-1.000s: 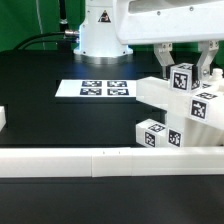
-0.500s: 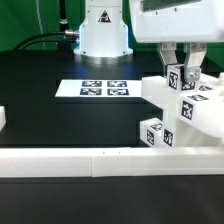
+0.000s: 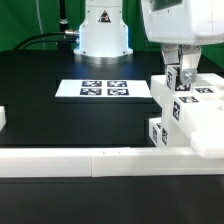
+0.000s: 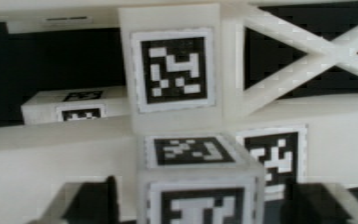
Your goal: Assemble chair
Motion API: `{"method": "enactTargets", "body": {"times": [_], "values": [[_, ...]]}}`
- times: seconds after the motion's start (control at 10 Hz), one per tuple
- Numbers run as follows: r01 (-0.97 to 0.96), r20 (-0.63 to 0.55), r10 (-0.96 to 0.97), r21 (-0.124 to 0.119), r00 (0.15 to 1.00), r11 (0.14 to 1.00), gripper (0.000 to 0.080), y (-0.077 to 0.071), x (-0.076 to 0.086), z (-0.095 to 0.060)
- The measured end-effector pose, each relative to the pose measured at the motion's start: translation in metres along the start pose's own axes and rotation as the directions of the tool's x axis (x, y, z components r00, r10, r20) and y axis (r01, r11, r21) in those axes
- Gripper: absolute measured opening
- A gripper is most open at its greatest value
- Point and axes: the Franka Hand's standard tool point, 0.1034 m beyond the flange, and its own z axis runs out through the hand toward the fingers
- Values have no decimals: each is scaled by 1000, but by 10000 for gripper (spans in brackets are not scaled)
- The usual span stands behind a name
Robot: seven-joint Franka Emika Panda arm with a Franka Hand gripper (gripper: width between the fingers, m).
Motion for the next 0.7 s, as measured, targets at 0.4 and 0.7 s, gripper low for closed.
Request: {"method": "enactTargets", "body": {"times": [0.4,0.7], "values": [[342,7,-342,32,940,939,645,-6,-13,-23],[689,0,-690,47,724,723,649,0,-17,-39]]}}
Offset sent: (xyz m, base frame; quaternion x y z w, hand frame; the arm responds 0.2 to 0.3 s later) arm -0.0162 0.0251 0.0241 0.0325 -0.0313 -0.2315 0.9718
